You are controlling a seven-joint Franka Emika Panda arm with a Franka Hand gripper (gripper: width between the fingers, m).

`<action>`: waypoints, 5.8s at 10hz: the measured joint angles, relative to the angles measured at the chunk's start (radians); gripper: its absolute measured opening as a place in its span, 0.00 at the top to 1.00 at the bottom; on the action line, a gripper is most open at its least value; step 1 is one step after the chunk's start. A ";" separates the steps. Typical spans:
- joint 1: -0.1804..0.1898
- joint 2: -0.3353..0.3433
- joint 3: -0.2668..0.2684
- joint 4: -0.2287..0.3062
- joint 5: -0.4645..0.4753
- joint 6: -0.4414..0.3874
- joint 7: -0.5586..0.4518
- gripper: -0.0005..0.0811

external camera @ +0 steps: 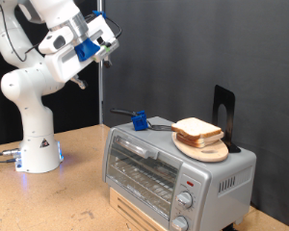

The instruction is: Make a piece of toast with the oven

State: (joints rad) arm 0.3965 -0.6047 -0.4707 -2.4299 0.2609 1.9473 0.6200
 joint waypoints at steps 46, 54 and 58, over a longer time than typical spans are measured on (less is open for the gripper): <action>-0.100 0.576 -0.017 -0.157 0.311 0.779 -0.435 0.00; -0.114 0.592 -0.020 -0.151 0.103 0.810 -0.254 0.00; -0.120 0.629 -0.023 -0.147 0.104 0.850 -0.261 0.00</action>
State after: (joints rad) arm 0.2769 0.0242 -0.4935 -2.5771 0.3645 2.7974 0.3589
